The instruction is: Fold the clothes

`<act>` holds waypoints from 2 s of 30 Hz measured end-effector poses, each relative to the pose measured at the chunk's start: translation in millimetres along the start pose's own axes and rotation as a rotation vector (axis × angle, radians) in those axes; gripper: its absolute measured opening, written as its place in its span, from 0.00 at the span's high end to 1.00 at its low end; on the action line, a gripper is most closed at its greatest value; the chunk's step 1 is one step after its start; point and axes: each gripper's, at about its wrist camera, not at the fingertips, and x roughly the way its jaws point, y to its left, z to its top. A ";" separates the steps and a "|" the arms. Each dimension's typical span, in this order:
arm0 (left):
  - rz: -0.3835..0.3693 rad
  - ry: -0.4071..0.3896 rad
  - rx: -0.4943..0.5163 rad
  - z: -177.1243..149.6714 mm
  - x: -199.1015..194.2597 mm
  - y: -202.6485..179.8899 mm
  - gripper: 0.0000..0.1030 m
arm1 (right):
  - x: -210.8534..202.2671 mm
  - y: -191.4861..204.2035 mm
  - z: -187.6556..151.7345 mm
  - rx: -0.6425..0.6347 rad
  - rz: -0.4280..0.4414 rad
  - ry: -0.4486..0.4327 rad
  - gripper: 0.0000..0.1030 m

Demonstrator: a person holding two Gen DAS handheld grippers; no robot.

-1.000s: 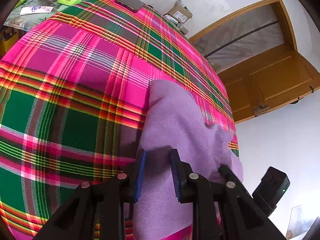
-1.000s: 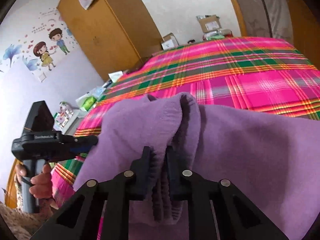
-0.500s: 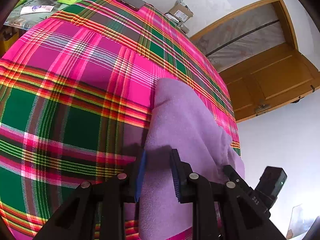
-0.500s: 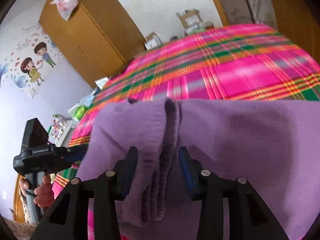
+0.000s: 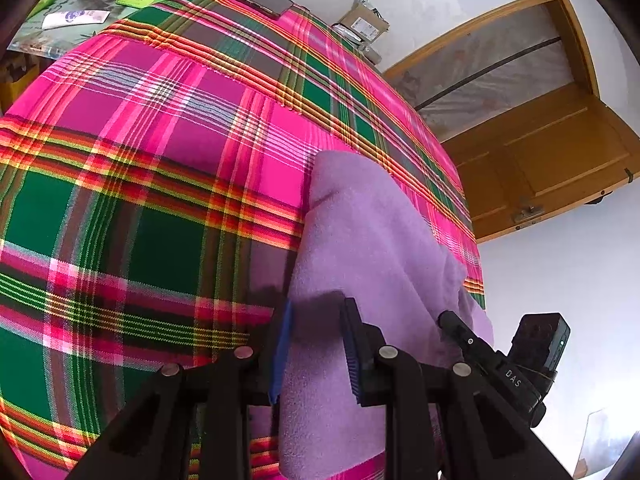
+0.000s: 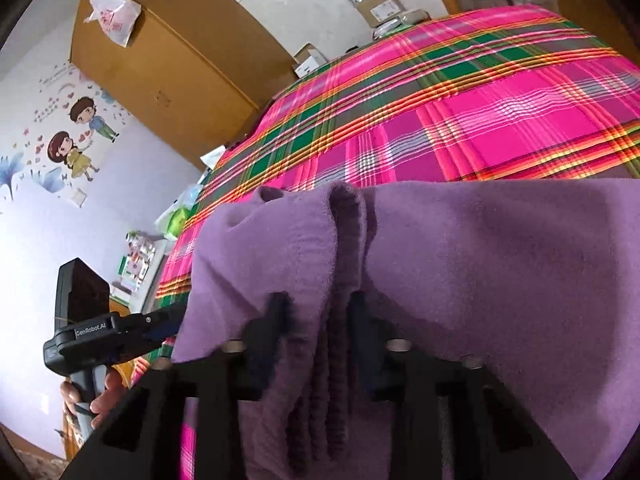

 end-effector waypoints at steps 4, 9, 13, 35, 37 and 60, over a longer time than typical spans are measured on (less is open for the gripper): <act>0.006 0.000 -0.001 -0.9 -0.3 -0.2 0.76 | -8.0 5.8 -0.4 -0.026 0.048 -0.026 0.82; 0.007 -0.001 -0.005 -2.2 0.4 0.2 0.76 | -12.4 3.6 -2.7 -0.030 0.030 -0.023 0.76; 0.010 0.001 -0.006 -2.3 1.1 -0.5 0.76 | -12.9 -8.1 -7.0 0.003 -0.003 -0.010 0.61; 0.014 0.002 -0.003 -2.3 1.0 -4.7 0.75 | 1.7 -4.1 -2.7 -0.031 0.095 0.050 0.82; 0.013 0.002 0.001 -3.0 -0.4 -5.6 0.75 | -4.6 -0.5 -3.1 -0.044 0.098 0.024 0.82; 0.001 0.043 0.052 -14.0 7.5 -25.4 0.71 | -34.8 -23.1 -13.9 -0.039 -0.095 -0.058 0.80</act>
